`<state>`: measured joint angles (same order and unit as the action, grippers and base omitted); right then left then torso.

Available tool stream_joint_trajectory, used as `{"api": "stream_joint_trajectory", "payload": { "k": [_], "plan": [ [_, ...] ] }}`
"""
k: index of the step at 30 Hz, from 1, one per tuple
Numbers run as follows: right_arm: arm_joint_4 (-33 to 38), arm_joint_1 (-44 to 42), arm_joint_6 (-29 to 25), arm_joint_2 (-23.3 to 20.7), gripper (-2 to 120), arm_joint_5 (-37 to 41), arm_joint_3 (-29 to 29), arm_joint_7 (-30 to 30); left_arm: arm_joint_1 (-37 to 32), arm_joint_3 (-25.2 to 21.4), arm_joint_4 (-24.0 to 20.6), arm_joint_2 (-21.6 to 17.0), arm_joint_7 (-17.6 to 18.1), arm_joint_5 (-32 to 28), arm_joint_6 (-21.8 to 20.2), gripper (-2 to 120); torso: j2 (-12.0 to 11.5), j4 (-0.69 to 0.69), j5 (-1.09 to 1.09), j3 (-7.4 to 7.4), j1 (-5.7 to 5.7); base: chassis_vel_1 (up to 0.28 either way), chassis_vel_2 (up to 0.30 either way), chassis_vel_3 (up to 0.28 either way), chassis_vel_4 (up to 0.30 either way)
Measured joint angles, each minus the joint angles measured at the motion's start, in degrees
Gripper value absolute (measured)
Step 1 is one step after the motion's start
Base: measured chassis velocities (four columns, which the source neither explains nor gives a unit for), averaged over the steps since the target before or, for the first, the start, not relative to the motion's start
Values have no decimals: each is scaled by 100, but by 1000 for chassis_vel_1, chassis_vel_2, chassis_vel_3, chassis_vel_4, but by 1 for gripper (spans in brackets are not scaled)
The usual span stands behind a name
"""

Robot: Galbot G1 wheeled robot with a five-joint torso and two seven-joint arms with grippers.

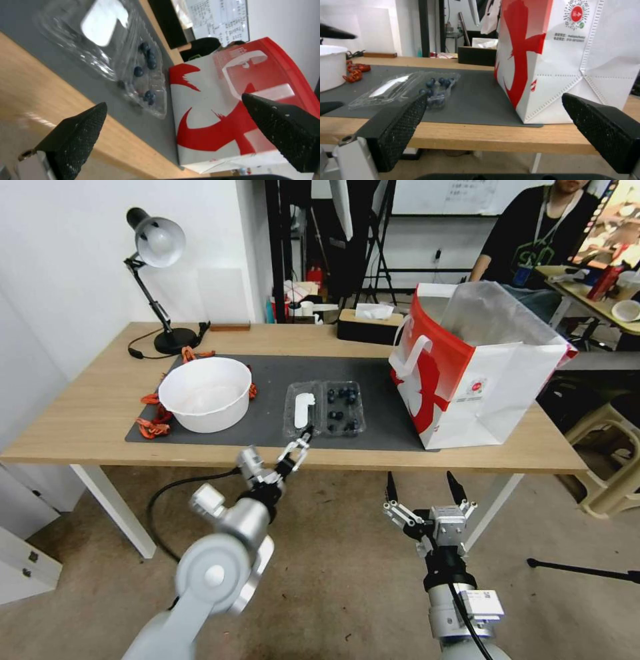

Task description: Close the takeout container lid, then place the container into the takeout bag.

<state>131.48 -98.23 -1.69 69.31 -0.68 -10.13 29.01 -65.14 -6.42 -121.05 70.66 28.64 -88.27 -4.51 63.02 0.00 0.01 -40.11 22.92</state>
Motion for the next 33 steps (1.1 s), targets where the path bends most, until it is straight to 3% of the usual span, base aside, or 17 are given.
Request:
{"api": "stream_joint_trajectory", "payload": {
  "k": [5,9,33],
  "plan": [
    [41,-36,6,43,100,-10,-72,-3,636,153,399,215,584,-519,14,100,0,0,0,0,0,0,0,0,0],
    [71,-32,20,61,100,-10,-118,-4,868,201,634,301,791,-601,40,100,0,0,0,0,0,0,0,0,0],
    [114,7,32,74,100,9,-219,-4,1349,103,1359,499,1014,-585,201,100,0,0,-1,1,0,0,0,0,0]
  ]
}}
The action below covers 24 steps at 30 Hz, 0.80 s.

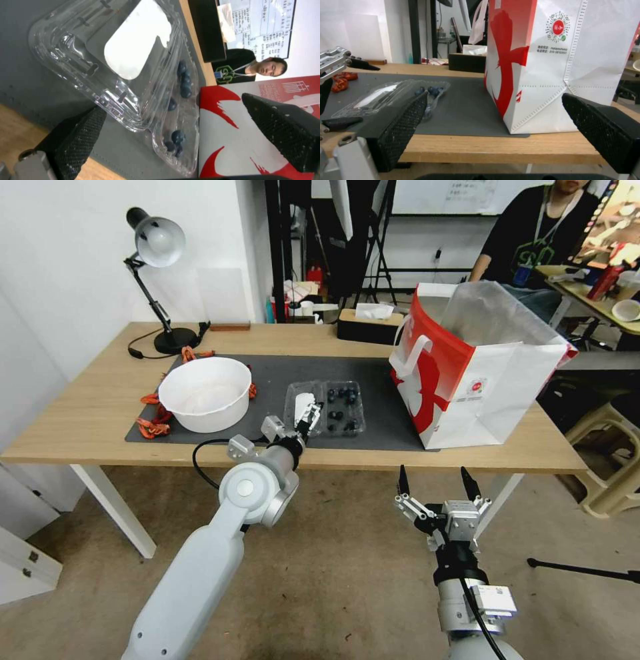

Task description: Close the takeout container lid, then place the container into the takeout bag.

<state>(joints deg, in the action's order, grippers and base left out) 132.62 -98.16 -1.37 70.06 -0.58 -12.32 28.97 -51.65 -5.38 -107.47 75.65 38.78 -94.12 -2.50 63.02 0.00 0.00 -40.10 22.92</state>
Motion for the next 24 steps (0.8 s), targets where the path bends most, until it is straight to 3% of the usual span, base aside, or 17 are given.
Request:
{"api": "stream_joint_trajectory", "payload": {
  "k": [3,11,15,24],
  "plan": [
    [-2,-1,-5,4,100,0,0,1,-9,60,12,-22,-160,286,55,100,0,0,0,0,0,0,0,0,0],
    [-30,-24,-50,36,100,-25,10,1,-192,433,-86,-250,-1147,1766,346,100,0,0,0,0,0,0,0,0,0],
    [-32,-42,-63,50,100,-44,11,0,-204,566,-95,-334,-1416,2181,477,100,0,0,0,0,0,0,0,0,0],
    [-50,-66,-85,79,100,-83,4,-4,19,714,-100,-489,-1717,2359,643,100,0,0,0,0,0,0,0,0,0]
  ]
}}
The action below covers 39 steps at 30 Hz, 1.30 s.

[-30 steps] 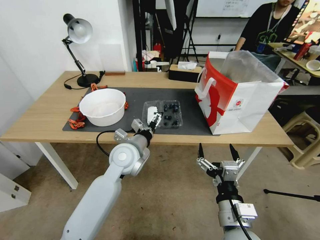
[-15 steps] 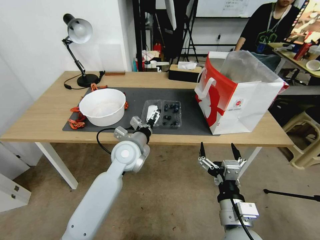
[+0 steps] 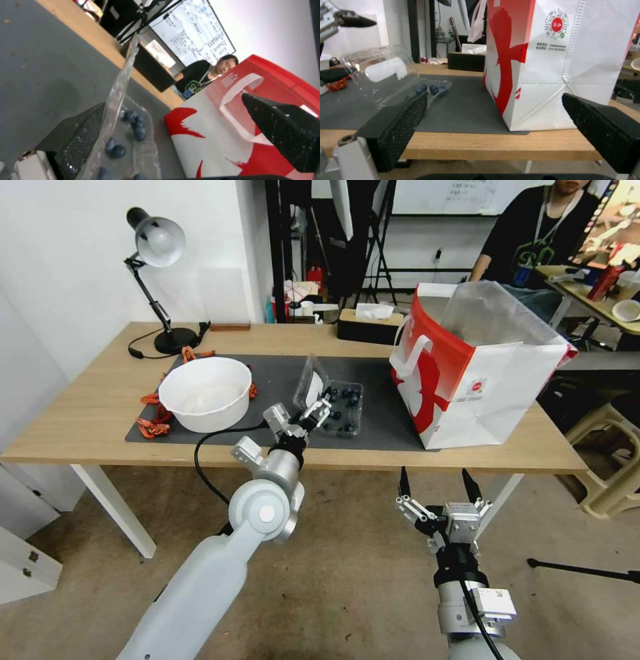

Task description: Close the takeout container lid, then place the container into the takeout bag.

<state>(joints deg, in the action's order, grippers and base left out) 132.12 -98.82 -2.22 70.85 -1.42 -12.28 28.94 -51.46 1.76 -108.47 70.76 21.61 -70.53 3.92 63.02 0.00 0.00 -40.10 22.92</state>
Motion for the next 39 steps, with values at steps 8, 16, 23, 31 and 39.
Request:
{"api": "stream_joint_trajectory", "payload": {
  "k": [8,16,23,31,39],
  "plan": [
    [-36,8,-3,25,100,-13,-17,-1,238,102,53,-21,-32,-265,34,100,0,0,0,0,0,0,0,0,0],
    [-72,3,-17,49,100,-30,-40,-1,420,140,46,47,74,-929,8,88,0,0,0,0,0,0,0,0,0],
    [-105,1,-44,63,100,-58,-48,-1,546,141,135,121,262,-1404,-23,65,0,0,0,0,0,0,0,0,0],
    [-114,-15,-65,61,100,-79,-71,0,640,117,345,282,589,-1949,-118,30,1,0,1,0,0,0,0,0,0],
    [-112,-30,-77,62,100,-85,-74,1,674,95,424,383,823,-2294,-167,5,1,0,0,0,0,0,0,0,0]
  ]
}}
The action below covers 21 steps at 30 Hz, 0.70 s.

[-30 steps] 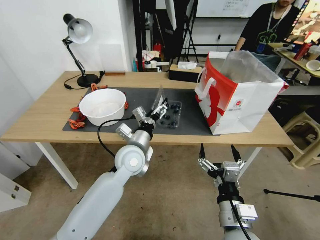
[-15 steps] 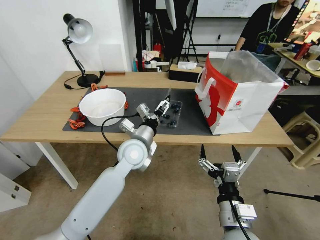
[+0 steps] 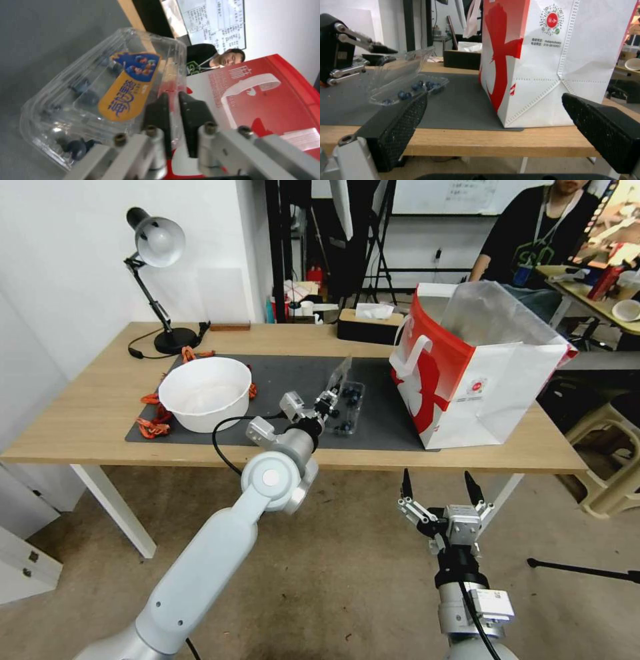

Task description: Close the takeout container lid, then place the container into the takeout bag.

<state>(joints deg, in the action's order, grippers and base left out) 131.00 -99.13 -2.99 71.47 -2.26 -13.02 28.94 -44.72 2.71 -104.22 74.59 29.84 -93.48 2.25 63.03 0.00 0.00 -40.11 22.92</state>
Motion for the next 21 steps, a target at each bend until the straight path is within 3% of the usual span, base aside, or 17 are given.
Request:
{"api": "stream_joint_trajectory", "payload": {
  "k": [2,21],
  "plan": [
    [-2,-1,-6,1,100,-2,0,1,-5,5,17,18,35,-61,-16,0,0,0,0,0,0,0,0,0,0],
    [-15,8,-15,-6,100,-5,1,3,-42,327,309,14,77,363,-153,0,0,0,0,0,-1,0,0,0,0]
  ]
}}
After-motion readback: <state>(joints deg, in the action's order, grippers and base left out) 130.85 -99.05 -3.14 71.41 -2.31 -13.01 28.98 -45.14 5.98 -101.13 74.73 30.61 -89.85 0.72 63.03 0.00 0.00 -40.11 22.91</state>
